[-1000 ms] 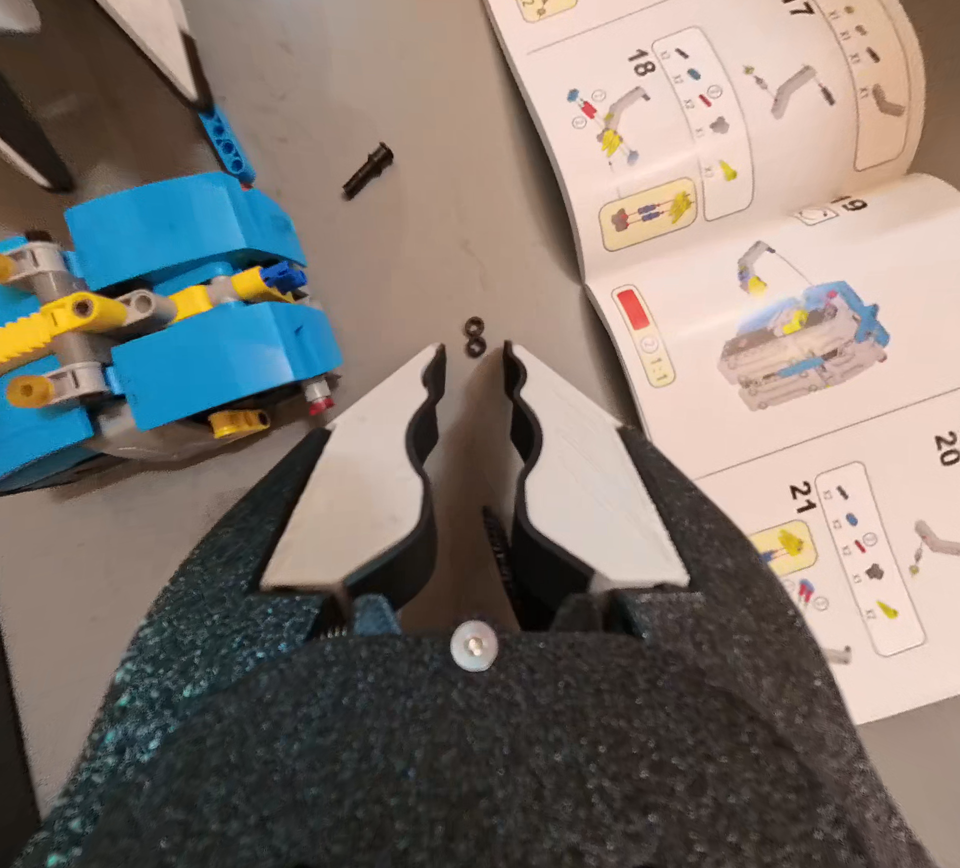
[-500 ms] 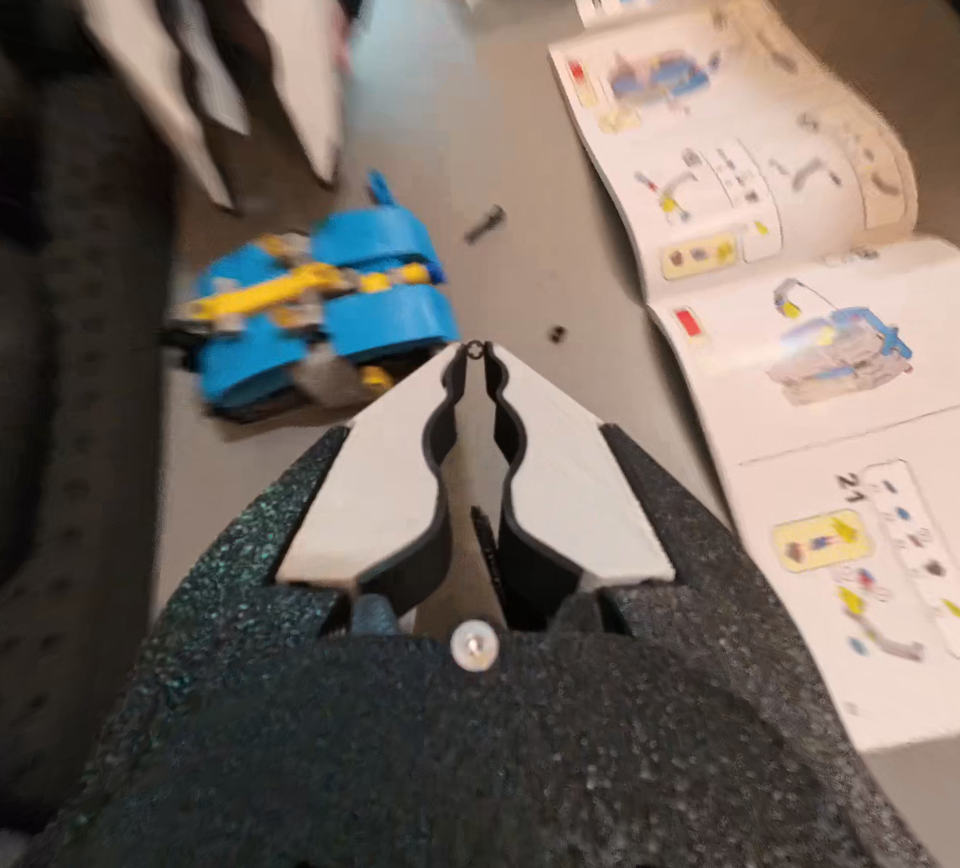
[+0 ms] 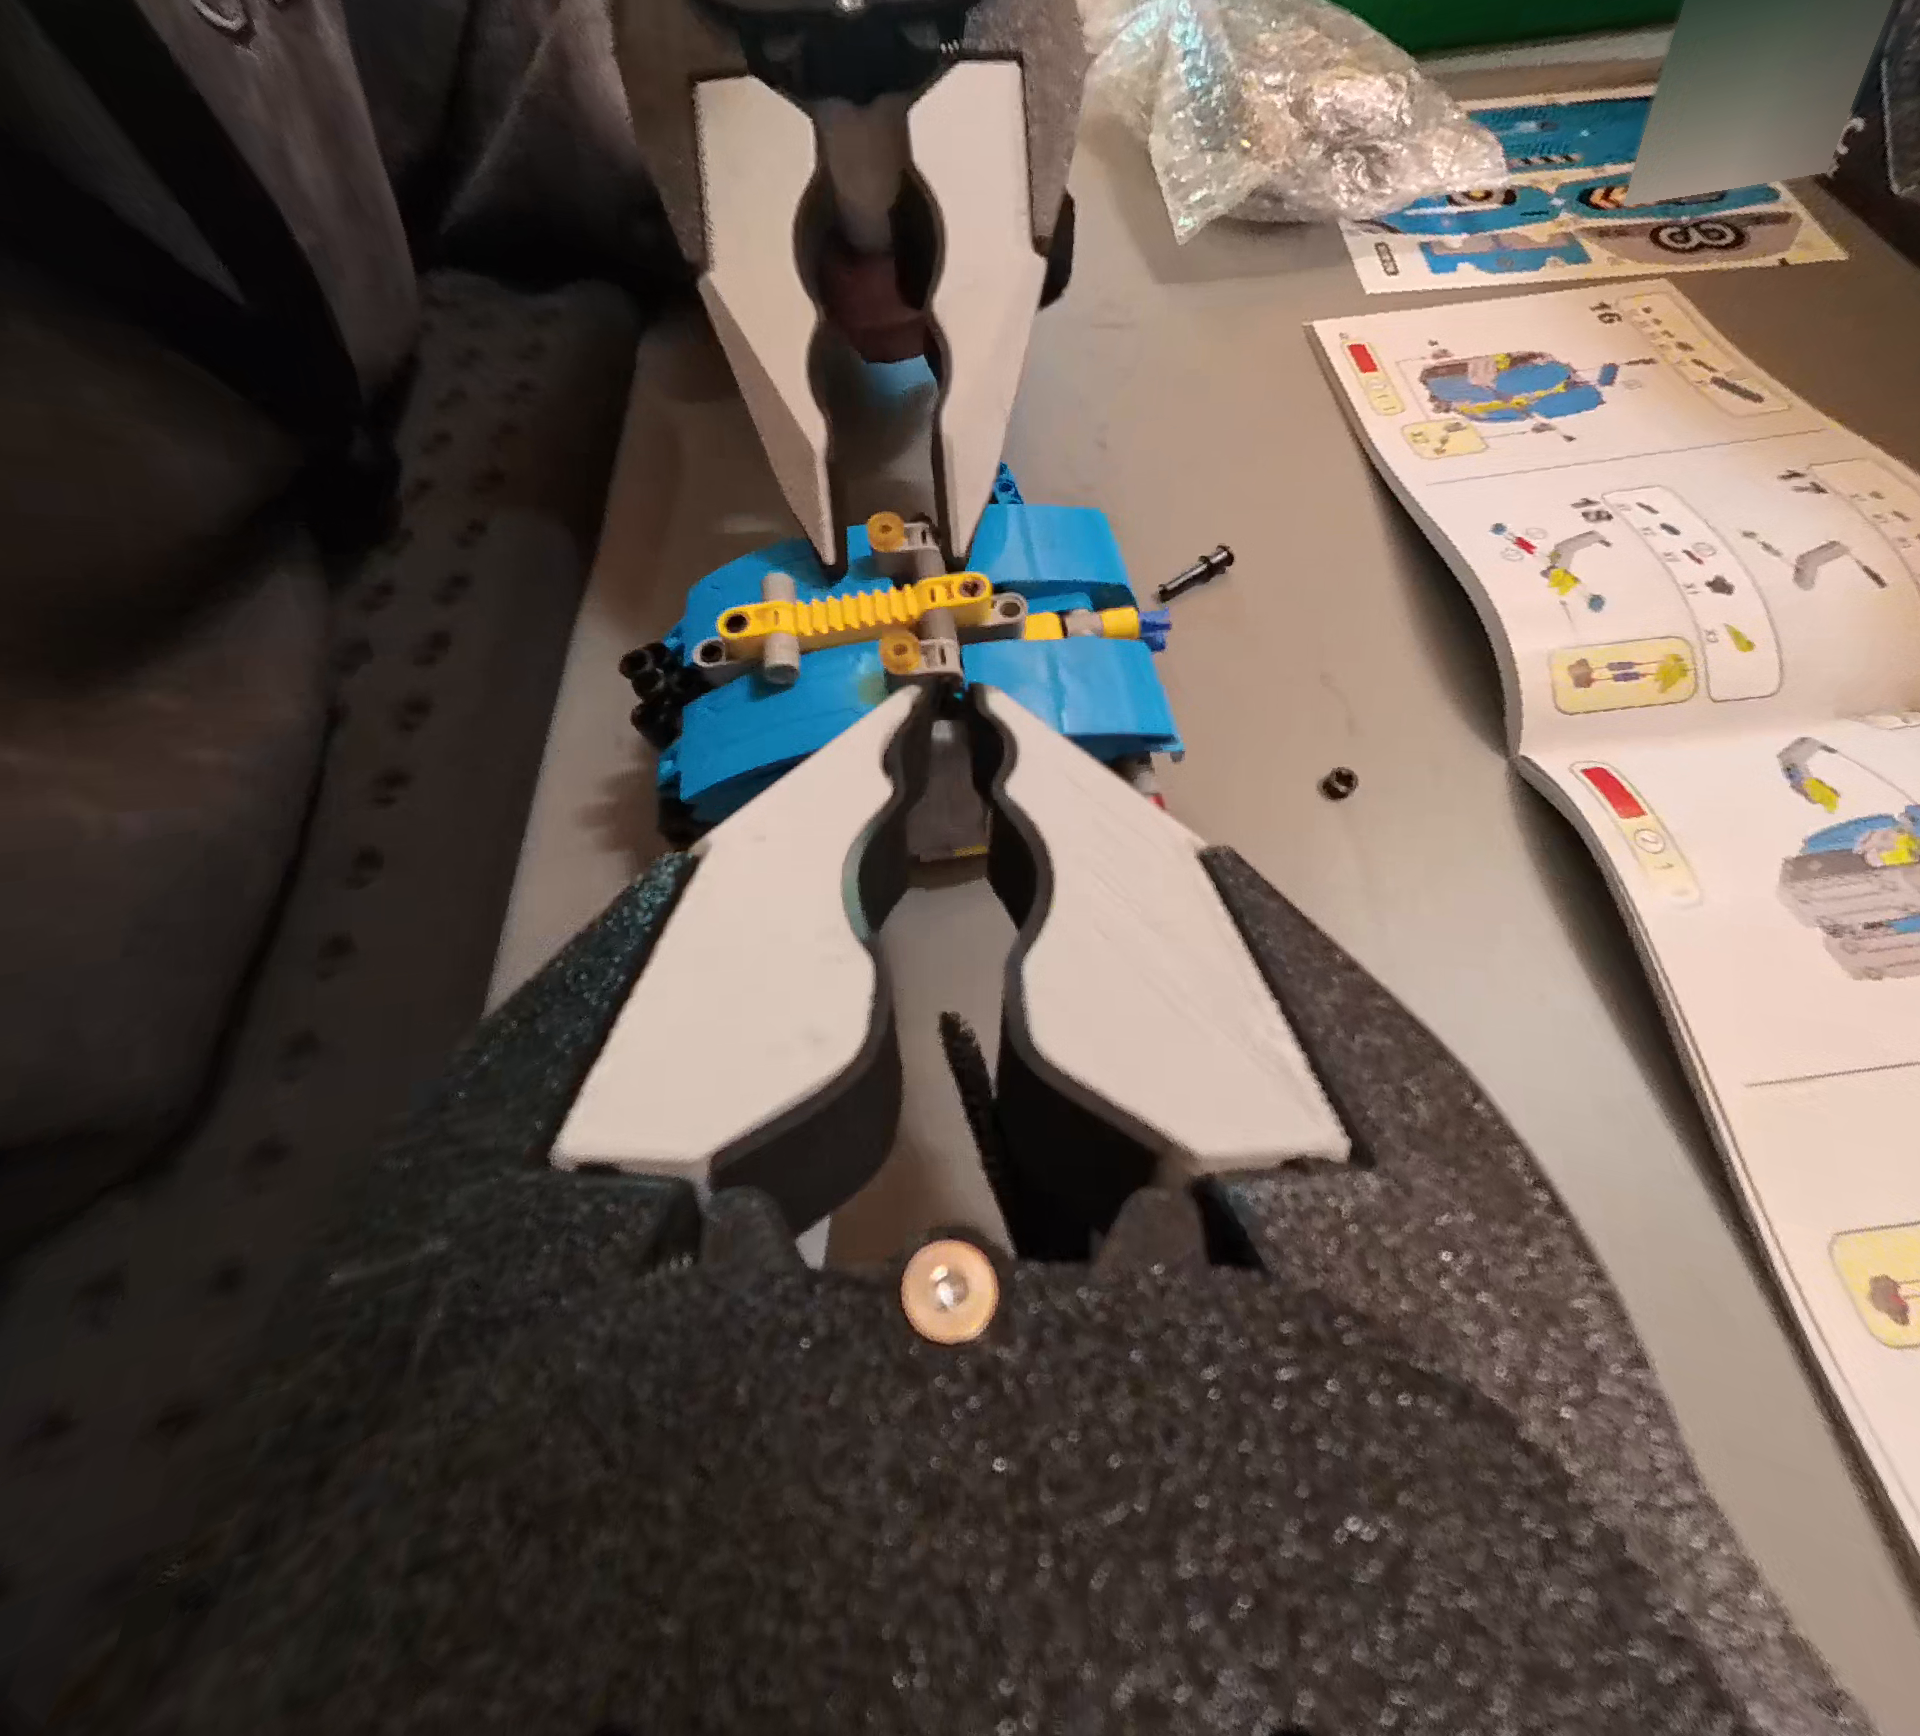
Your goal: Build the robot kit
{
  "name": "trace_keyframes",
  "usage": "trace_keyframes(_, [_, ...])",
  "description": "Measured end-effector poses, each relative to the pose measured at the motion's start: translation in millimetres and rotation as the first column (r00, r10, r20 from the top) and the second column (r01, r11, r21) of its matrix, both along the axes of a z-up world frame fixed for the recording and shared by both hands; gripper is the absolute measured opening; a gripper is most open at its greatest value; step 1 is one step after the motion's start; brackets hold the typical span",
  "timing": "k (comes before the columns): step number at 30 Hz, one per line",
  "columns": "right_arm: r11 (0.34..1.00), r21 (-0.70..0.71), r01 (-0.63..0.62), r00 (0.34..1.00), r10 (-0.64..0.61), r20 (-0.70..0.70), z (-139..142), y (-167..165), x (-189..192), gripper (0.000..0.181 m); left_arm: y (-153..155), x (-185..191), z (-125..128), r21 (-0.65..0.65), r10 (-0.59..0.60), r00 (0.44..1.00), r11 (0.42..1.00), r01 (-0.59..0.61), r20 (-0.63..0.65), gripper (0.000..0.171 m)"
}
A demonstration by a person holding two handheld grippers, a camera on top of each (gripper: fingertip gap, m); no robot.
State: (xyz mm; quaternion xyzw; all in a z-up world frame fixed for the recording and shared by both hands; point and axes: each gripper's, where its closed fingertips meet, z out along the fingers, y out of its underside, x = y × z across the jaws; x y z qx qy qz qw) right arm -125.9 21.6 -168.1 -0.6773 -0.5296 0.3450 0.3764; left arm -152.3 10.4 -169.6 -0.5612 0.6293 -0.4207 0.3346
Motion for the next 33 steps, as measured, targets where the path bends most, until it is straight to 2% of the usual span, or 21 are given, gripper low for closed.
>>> trace_keyframes(9, [0.992,0.122,-0.046,0.998,0.042,0.040,-4.8,4.1,-1.5,0.006,3.7,-0.8,-0.2,-0.029,0.009,1.000,1.000,-0.008,0.017,0.015])
trace_keyframes(17, [0.994,0.083,-0.072,0.996,0.066,0.068,-5.5,4.7,-2.4,0.007,3.8,-0.4,-0.2,-0.039,0.007,1.000,0.999,-0.007,0.014,0.015])
trace_keyframes(21, [0.998,-0.018,-0.058,0.993,0.060,0.100,-5.8,4.0,-1.6,0.006,4.1,0.3,-0.1,-0.022,0.023,1.000,0.999,-0.023,0.002,0.015])
trace_keyframes(26, [0.976,-0.218,0.021,0.999,-0.011,0.046,-3.5,1.8,-2.6,0.007,3.8,0.8,-0.2,-0.005,0.050,0.999,0.999,-0.050,-0.001,0.015])
trace_keyframes(33, [0.965,-0.259,0.043,0.999,-0.045,-0.004,-3.9,1.9,-2.0,0.007,3.9,1.5,-0.2,-0.014,0.061,0.998,0.998,-0.061,0.008,0.015])
